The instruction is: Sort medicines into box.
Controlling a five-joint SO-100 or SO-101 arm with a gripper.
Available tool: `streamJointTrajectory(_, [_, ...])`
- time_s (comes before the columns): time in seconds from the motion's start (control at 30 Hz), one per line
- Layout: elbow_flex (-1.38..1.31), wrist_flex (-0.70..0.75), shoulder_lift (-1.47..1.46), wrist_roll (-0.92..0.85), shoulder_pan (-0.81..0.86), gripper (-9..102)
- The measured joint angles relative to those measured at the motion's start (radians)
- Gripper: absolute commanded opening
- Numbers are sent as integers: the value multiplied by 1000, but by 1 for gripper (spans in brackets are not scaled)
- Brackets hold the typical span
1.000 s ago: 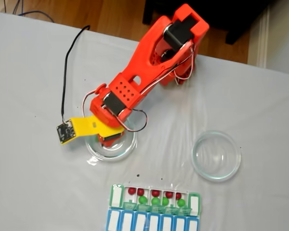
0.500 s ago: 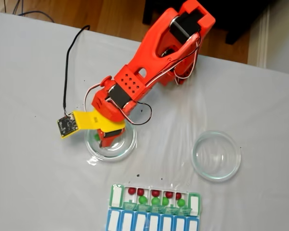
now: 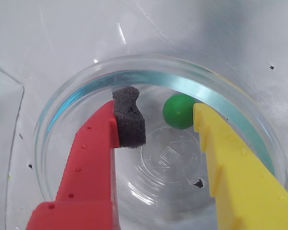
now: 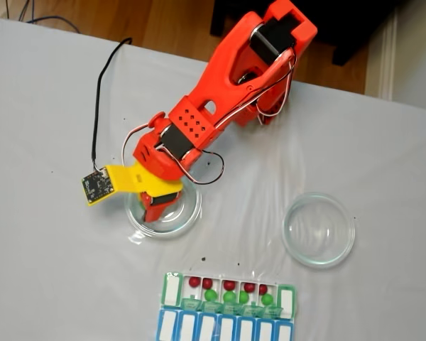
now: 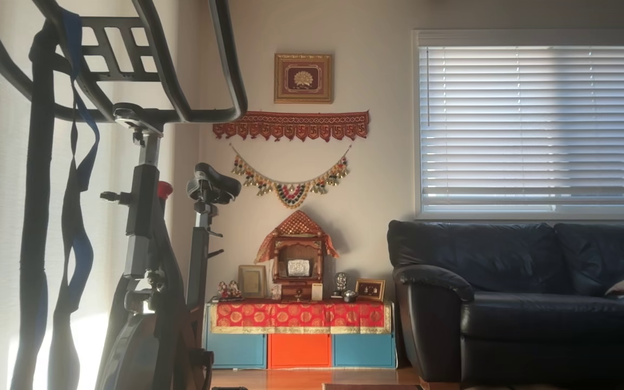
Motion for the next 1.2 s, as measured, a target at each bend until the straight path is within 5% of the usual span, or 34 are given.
streamJointTrajectory(1.2, [48, -63, -34, -80, 14, 14])
